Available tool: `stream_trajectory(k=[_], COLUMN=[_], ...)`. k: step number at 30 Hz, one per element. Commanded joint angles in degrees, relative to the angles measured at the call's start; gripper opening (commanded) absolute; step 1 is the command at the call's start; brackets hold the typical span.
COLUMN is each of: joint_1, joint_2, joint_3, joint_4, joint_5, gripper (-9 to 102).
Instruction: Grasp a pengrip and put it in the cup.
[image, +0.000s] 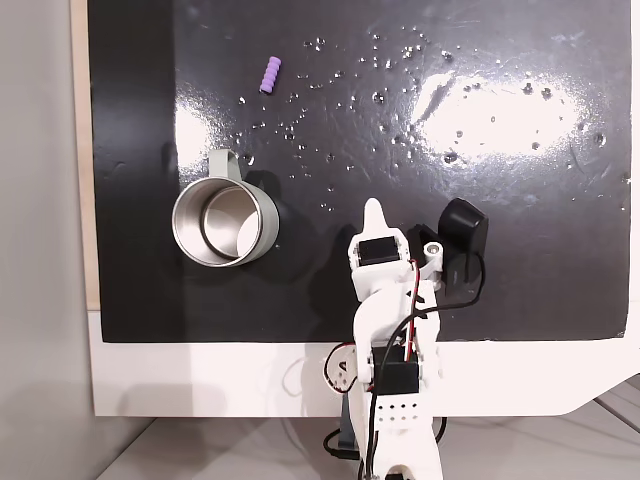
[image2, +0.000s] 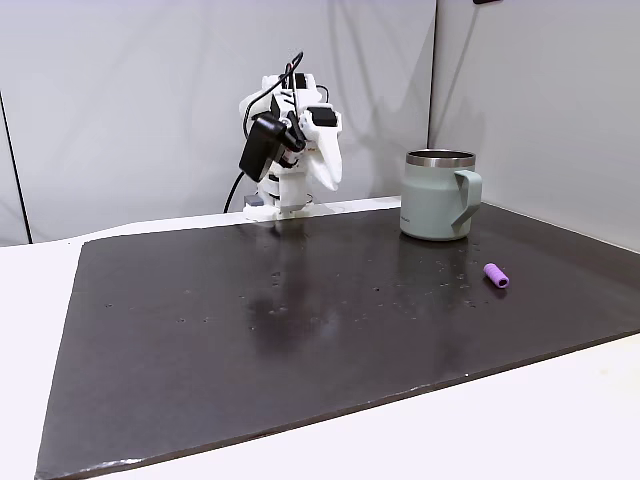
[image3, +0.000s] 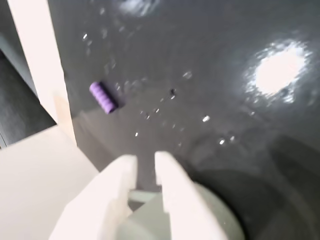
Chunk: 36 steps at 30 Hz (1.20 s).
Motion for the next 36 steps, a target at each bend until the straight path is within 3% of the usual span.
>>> stream_trajectory(k=[1,8,12,19,29,34,36], joint_1=[-0.7,-0.7,-0.62,-0.88,-3.16,-4.39,-4.75], joint_2=[-10.63,-39.11,-55.55,-73.21,-97.91,-118.21,-121.29], joint_3=[-12.92,-37.62,-54.58,-74.79,-103.36,-136.67,-143.35], joint_4=[0.53,3.16,9.58,17.58,33.75,51.24,51.86], joint_5=[-0.97,-4.39,-6.59,-8.17,-8.88,-8.35,-8.35], gripper=[0,1,14,22,25,26,26])
